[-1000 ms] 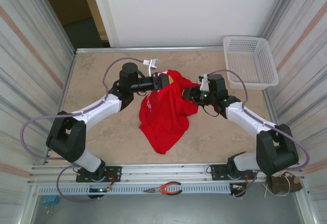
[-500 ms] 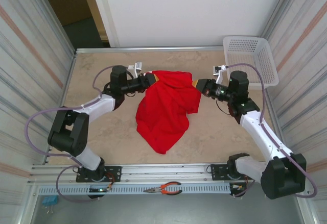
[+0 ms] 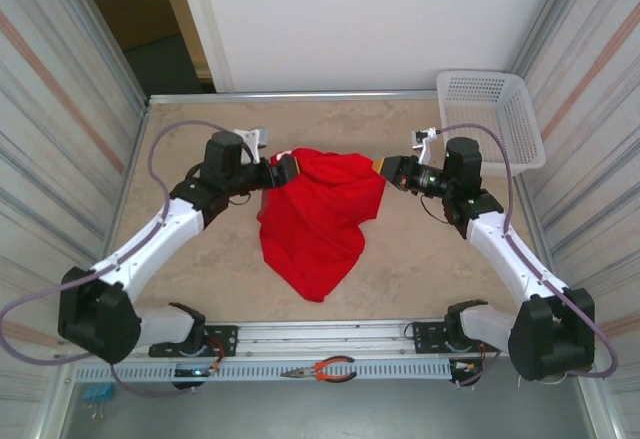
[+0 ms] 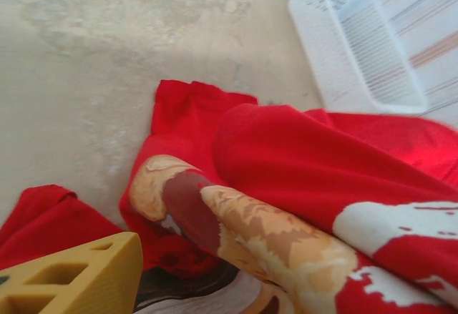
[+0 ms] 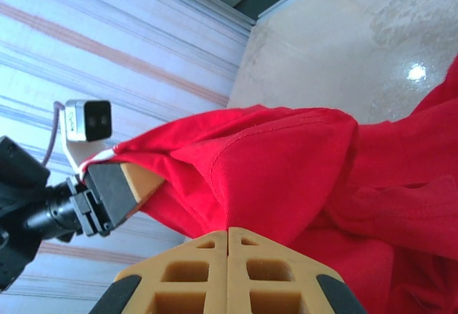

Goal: Fold the inside-out t-shirt

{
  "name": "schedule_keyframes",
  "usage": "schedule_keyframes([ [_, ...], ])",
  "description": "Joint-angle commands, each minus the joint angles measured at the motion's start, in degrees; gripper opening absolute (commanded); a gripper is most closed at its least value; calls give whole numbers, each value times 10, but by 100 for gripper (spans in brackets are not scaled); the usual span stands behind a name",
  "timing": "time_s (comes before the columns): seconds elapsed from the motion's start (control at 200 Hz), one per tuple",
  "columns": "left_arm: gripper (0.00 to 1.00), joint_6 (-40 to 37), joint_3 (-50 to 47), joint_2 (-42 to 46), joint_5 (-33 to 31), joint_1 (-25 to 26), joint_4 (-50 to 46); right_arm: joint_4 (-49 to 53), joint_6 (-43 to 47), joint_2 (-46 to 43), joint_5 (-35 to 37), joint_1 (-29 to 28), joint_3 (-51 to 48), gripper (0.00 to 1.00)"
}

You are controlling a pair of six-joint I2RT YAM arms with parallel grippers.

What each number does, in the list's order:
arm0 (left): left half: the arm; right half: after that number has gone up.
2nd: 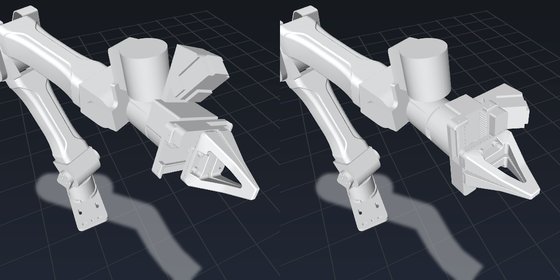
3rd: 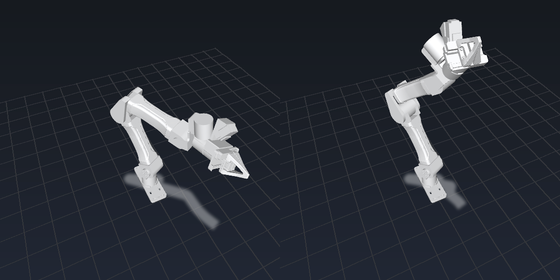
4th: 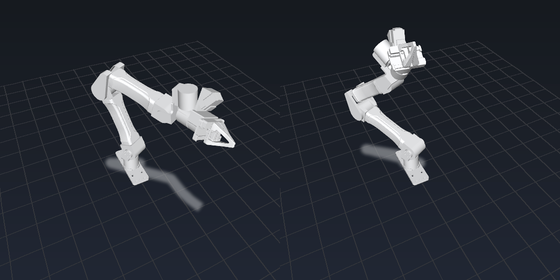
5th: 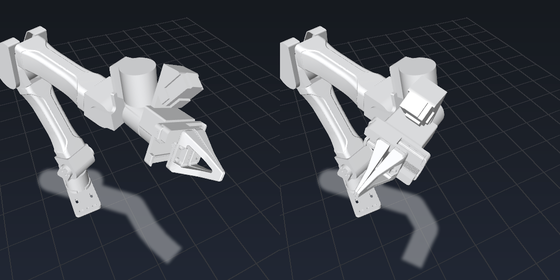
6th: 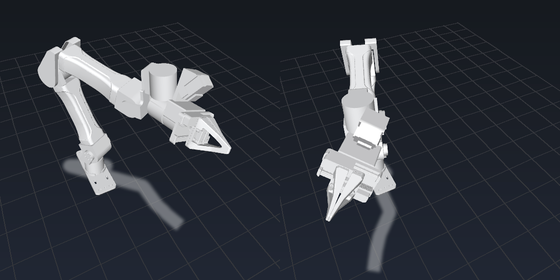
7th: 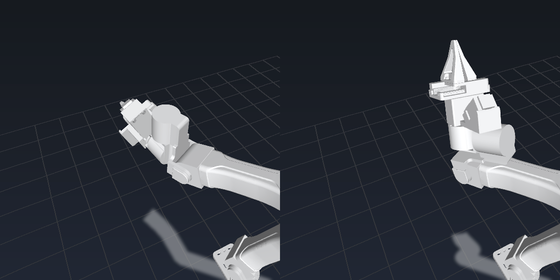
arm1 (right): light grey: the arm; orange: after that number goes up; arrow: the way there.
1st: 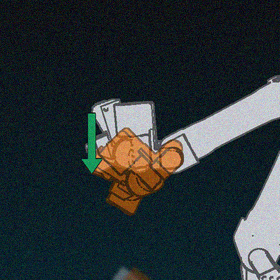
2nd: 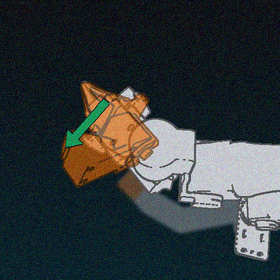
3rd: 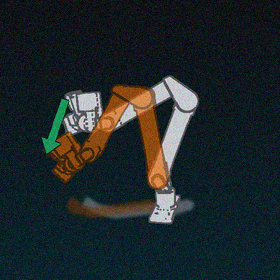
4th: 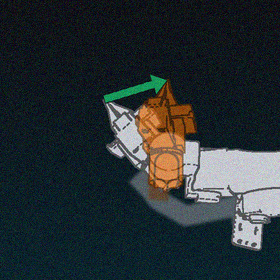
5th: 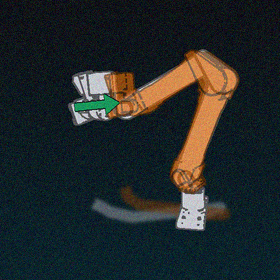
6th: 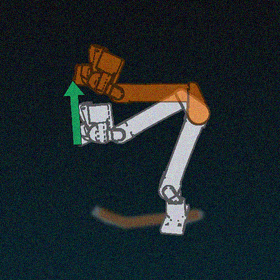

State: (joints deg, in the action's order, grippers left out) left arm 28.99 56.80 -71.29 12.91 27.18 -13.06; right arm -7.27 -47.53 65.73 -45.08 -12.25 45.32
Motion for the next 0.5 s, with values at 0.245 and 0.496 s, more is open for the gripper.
schedule_keyframes([
  [0.245, 76, -35, 56, -50, -64, -53, -178, -13, 6, 0, -4, 2, 9, 0],
  [0.496, 99, -51, 69, -28, -6, -73, -188, -14, 2, 10, -1, 0, 15, 0],
])
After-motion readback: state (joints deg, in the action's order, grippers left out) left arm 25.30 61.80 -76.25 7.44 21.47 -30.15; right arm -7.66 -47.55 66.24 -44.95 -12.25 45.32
